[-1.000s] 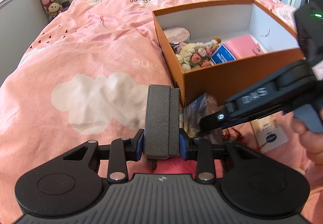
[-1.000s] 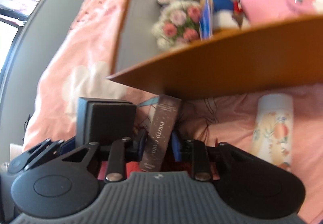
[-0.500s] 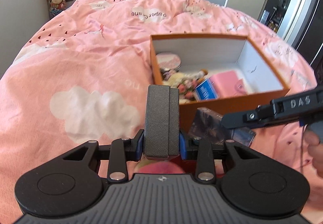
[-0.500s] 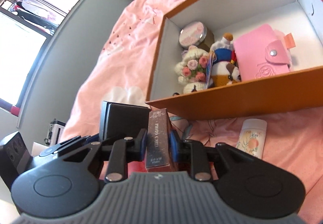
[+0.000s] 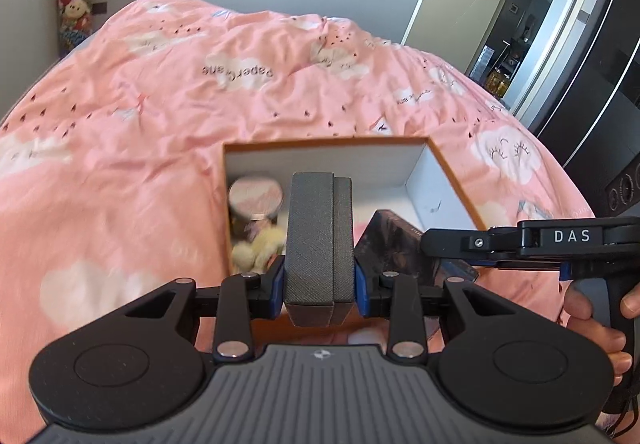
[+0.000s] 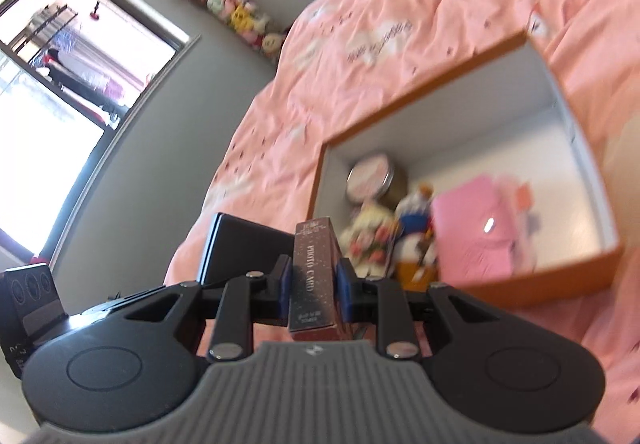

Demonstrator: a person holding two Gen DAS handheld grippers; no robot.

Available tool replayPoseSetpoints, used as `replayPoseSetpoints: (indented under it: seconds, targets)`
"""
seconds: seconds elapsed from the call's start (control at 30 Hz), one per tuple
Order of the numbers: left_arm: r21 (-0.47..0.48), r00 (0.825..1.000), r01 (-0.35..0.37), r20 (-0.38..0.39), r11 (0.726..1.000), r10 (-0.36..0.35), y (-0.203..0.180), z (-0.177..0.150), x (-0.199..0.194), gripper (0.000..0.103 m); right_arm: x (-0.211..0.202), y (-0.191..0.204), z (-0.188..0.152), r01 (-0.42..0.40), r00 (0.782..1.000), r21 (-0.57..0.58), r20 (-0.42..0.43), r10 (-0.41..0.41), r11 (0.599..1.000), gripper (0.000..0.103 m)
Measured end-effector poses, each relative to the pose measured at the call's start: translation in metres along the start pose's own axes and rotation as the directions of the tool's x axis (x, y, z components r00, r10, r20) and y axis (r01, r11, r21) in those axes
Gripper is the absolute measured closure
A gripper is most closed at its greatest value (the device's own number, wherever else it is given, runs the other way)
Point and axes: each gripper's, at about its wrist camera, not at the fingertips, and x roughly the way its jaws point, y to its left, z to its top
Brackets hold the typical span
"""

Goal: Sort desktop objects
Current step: 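Lift the black case and brown card box toward the box, then lower the black case and brown card box into the box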

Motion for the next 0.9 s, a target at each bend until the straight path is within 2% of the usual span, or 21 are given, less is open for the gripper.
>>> replayPoseSetpoints:
  seconds: [0.17,0.3,0.43,0.53,0.6,0.67,0.8,0.9]
  targets:
    - [0.017,1.0,-0.014,0.016,1.0,0.014,-0.007,0.028,0.033,0.065,0.005,-0.014,0.029,0.086,0.995,-0.003,0.058,-0.086,0.996,0.078]
    - [0.014,1.0,-0.011,-0.015,1.0,0.012,-0.007,0.046,0.071,0.065,0.022,-0.03,0.048,0.146,0.987,0.007,0.071,-0.146,0.989,0.078]
    - [0.03,0.997,-0.054,-0.047,0.998,0.056,-0.005,0.057,0.112,0.065,0.043,-0.045,0.062,0.197,0.977,0.011,0.085,-0.197,0.98,0.078]
    - [0.023,0.995,-0.055,-0.077,0.998,0.057,-0.002,0.06,0.141,0.065,0.056,-0.052,0.068,0.22,0.97,0.006,0.107,-0.22,0.975,0.078]
    - [0.041,0.992,-0.086,-0.091,0.995,0.09,-0.002,0.06,0.157,0.065,0.064,-0.054,0.069,0.245,0.964,0.005,0.108,-0.244,0.97,0.078]
    - [0.065,0.986,-0.137,-0.088,0.988,0.143,-0.003,0.059,0.169,0.065,0.071,-0.056,0.068,0.26,0.96,0.006,0.104,-0.26,0.965,0.078]
    - [0.07,0.986,-0.146,-0.076,0.987,0.151,-0.004,0.053,0.183,0.065,0.08,-0.058,0.064,0.273,0.957,0.009,0.102,-0.273,0.962,0.078]
    - [0.111,0.982,-0.177,-0.044,0.978,0.183,-0.012,0.043,0.189,0.065,0.081,-0.06,0.06,0.258,0.96,0.03,0.105,-0.26,0.966,0.078]
